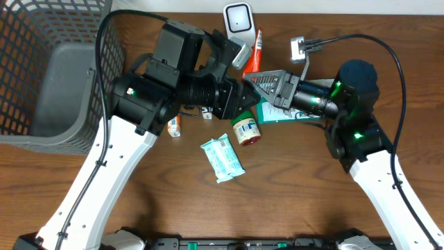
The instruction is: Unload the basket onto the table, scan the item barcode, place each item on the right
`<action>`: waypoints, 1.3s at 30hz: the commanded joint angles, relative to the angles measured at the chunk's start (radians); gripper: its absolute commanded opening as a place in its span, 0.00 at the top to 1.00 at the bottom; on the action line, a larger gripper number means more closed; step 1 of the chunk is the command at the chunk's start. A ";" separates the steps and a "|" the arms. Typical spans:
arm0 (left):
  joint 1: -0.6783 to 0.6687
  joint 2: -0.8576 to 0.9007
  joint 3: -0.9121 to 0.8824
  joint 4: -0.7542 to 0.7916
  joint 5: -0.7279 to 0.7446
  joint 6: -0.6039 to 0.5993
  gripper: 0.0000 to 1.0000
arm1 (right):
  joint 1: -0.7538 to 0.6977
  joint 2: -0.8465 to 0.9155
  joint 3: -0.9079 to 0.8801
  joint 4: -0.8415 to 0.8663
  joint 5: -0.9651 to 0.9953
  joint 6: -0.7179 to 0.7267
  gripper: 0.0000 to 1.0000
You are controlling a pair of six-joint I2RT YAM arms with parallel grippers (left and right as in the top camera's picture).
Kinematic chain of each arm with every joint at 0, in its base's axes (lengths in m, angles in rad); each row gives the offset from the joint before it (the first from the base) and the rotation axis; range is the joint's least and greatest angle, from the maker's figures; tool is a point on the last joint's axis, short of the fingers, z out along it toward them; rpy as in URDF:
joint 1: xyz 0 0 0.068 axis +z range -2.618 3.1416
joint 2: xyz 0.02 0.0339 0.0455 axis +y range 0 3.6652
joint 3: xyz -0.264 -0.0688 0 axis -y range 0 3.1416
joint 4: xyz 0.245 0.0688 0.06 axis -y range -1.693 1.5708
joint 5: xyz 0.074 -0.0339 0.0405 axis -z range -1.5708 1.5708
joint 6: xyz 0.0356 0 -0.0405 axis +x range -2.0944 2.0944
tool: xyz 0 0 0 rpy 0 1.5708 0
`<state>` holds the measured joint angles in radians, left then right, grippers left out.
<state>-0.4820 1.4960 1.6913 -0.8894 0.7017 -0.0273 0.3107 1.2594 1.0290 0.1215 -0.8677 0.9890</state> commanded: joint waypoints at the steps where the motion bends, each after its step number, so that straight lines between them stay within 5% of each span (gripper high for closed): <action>1: -0.002 0.002 -0.006 0.003 0.005 0.008 0.56 | 0.013 -0.005 0.011 0.003 0.029 0.010 0.99; 10: -0.002 0.004 -0.007 0.002 0.005 0.008 0.58 | 0.055 -0.005 0.011 0.019 0.056 0.021 0.99; 13: -0.002 0.011 -0.010 0.002 0.005 0.008 0.75 | 0.058 -0.005 0.011 0.027 0.055 0.021 0.99; 22: 0.003 0.027 -0.019 0.004 -0.023 0.009 0.92 | 0.056 -0.005 0.011 0.027 0.055 0.007 0.98; 29: 0.055 0.027 -0.019 -0.007 -0.028 0.008 0.93 | 0.042 -0.005 0.011 0.024 0.055 -0.037 0.25; 33: 0.094 0.027 -0.019 -0.029 0.028 0.008 0.93 | 0.018 -0.005 0.011 0.010 0.049 -0.082 0.13; 39: 0.130 0.027 -0.019 -0.060 0.062 0.009 0.93 | -0.021 -0.005 0.011 -0.167 0.048 -0.270 0.12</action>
<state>-0.3603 1.5185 1.6756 -0.9390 0.7284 -0.0254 0.3103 1.2594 1.0309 -0.0032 -0.8127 0.8543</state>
